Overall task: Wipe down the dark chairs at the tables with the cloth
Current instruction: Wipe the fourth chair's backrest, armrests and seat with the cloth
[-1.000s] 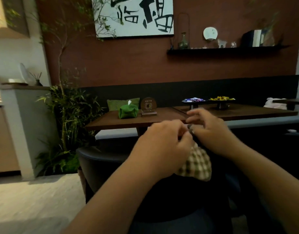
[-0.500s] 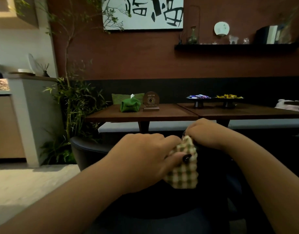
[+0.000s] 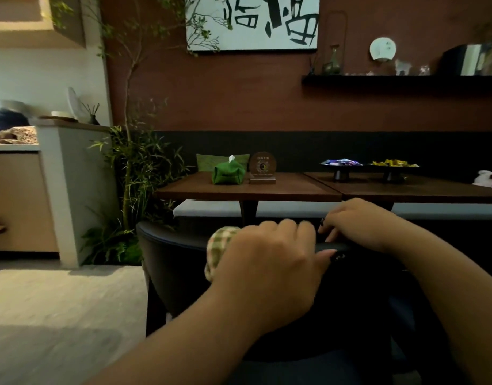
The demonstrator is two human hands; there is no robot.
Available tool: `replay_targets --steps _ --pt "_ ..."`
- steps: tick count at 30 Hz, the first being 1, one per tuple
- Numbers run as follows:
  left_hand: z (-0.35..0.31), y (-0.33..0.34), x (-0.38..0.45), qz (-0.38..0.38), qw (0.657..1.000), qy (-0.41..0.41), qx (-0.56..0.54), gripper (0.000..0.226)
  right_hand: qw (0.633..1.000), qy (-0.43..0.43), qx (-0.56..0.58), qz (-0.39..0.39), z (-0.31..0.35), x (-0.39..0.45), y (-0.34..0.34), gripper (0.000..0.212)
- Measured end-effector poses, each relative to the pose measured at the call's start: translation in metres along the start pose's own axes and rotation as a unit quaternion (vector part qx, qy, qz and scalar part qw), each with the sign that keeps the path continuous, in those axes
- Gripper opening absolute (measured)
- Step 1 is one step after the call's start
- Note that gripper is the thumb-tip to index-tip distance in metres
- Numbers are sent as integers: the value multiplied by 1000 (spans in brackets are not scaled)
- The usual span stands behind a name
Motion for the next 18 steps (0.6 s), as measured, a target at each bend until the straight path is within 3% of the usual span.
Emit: replay_targets --steps 4,9,18 --pt "25 -16 -12 -44 987 -1 -153 60 998 7 66 -13 -13 2 0 20" --pt "31 -8 -19 -45 998 16 -44 52 998 6 60 -20 -5 -3 -2 21" --pt "42 -10 -28 -116 989 72 -55 49 998 12 -52 41 -2 -3 0 22"
Point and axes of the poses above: each hand's wrist, its own x-axis towards the middle knuckle, its own y-axis out of the palm, z = x × y, the point moved 9 cm from there along x, towards the middle knuckle, and after that the axes turned 2 degrees about y, right-handed, at the moved point
